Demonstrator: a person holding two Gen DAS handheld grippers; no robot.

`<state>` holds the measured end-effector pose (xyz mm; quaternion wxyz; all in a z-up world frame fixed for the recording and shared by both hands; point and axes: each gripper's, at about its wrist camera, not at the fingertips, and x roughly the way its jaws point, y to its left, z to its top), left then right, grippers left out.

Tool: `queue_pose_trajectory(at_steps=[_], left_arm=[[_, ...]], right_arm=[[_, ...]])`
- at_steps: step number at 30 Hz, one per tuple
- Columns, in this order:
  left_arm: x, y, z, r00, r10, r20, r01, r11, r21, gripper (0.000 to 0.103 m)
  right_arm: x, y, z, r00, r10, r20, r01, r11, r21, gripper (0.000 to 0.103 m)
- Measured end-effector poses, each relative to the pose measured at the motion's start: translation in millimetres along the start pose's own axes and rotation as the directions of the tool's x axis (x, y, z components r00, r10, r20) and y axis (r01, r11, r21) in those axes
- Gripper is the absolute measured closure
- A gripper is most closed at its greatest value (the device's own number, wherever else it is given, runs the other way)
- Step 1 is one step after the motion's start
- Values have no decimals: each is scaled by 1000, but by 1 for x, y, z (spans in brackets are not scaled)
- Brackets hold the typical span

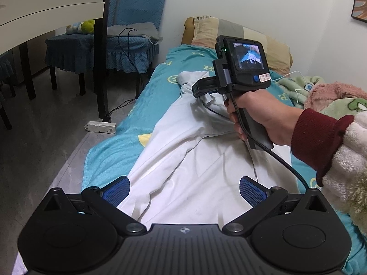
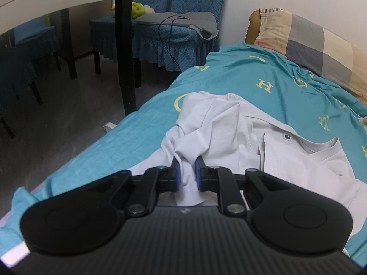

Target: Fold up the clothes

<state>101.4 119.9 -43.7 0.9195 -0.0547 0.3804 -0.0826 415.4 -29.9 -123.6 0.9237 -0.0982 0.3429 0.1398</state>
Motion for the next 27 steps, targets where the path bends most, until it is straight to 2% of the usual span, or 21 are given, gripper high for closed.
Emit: queue_pose_trajectory(at_steps=[7,11,15,18,22,27], left_arm=[[3,0,0,1000,10,-4,-10,1000,10,0],[4,1,0,1000,15,-6,-15,1000,7,0],[4,2,-1,1000,15,-6,-15,1000,10,0],[7,2,0,1000,8,-14,-8,1000,7,0],[14,1,0,1000,10,-29,-10,1000,13,0],[29,-4,-1,997,43,-64,-40,998,49,0]], right_arm=[[-7,-3,2,1000,-3,21,3,1000,1,92],[-19,-32,11,993,-77,84,65,989,132,94],[-24,-83,16,970,-216,111,173,936,306,95],[-10,-125,3,962,-267,55,218,873,436,95],[22,-153,-22,968,-250,-8,219,829,515,95],[27,-157,-41,978,-205,26,151,797,584,92]])
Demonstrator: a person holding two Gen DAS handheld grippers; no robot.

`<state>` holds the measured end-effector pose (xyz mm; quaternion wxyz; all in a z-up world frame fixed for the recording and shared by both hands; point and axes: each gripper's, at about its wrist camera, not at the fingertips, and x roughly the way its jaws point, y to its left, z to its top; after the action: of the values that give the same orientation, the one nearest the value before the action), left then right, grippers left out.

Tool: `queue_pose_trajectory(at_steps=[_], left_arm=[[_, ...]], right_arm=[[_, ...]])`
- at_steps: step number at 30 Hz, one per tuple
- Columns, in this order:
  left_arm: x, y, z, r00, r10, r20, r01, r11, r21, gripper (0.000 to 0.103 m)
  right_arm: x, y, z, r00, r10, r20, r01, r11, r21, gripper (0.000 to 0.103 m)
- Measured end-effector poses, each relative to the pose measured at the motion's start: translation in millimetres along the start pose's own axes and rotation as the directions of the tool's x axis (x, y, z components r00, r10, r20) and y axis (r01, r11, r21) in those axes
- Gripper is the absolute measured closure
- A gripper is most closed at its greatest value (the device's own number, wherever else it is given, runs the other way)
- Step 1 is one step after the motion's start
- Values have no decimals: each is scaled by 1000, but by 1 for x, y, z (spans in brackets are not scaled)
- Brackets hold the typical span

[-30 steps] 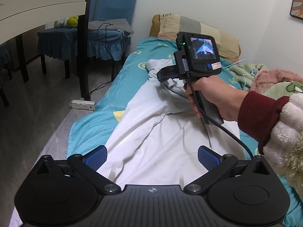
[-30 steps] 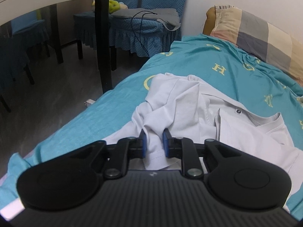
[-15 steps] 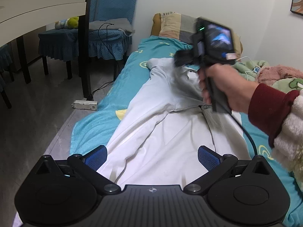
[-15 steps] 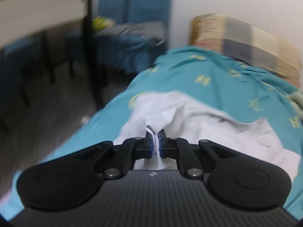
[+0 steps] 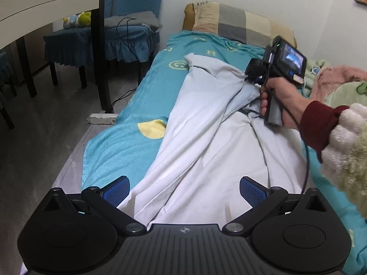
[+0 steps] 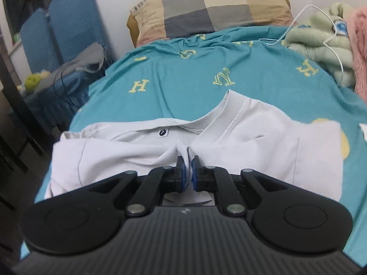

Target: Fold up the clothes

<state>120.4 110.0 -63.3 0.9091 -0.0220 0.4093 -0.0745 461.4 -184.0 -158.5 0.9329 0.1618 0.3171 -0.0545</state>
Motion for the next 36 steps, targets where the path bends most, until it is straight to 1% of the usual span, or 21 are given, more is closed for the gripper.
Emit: queue_pose_trajectory(at_steps=[2,3,4,5,6,7,9,12,13,15,18,21,23,27,29,30,33,34,36], left_arm=[[2,-3,1,1000,11,2,-11,1000,17,0],[2,-5,1,1000,19,5,-19,999,28,0],[2,-7,1,1000,26,8,-26,999,39,0],[1,-8,2,999,31,14,-32,998,48,0],[0,-10,2,999,35,21,-36,998,57,0],[-3,-11,2,999,35,31,-37,997,64,0],[-10,-12,1,998,40,50,-44,996,80,0],[-24,-15,-2,994,53,90,-62,993,102,0],[-29,-16,-3,993,53,105,-64,992,110,0],[-40,-19,-4,990,49,134,-66,990,127,0],[-46,-23,-6,988,37,150,-59,988,144,0],[-49,-25,-7,988,30,149,-52,987,149,0],[-46,-25,-6,991,33,127,-51,989,142,0],[-42,-14,1,998,33,51,-37,996,87,1],[-39,-3,7,1000,-2,-16,2,999,54,3],[-37,3,11,998,-20,-57,22,999,42,5],[-30,31,18,983,-55,-173,51,998,-33,8],[-27,43,20,974,-72,-215,61,996,-60,11],[-21,67,22,950,-91,-298,69,994,-83,14]], right_arm=[[-13,0,3,1000,14,-11,-14,1000,3,90],[-20,0,4,1000,21,-17,-21,1000,4,85],[-32,0,5,1000,20,-13,-20,1000,-7,76],[-47,0,5,1000,31,-4,-31,999,-13,71],[-63,-1,5,999,44,6,-43,999,-18,59],[-82,-2,3,999,48,19,-48,999,-24,50],[-123,-5,-1,997,56,51,-54,998,-38,41],[-189,-7,-13,994,87,64,-82,994,-78,40],[-212,-9,-18,994,88,69,-82,993,-89,38],[-255,-14,-37,992,100,71,-92,991,-100,32],[-320,-22,-66,990,118,75,-109,987,-116,33],[-366,-35,-104,987,147,72,-139,984,-109,33],[-381,-47,-130,983,165,77,-157,982,-101,33],[-373,-55,-143,990,126,67,-119,988,-101,33],[-369,-59,-149,992,106,62,-99,990,-102,33],[-367,-60,-149,992,111,62,-105,990,-95,33],[-357,-66,-150,991,124,44,-122,991,-48,33],[-353,-68,-152,992,123,27,-122,992,-32,33],[-345,-71,-153,991,131,-8,-131,991,-2,33]])
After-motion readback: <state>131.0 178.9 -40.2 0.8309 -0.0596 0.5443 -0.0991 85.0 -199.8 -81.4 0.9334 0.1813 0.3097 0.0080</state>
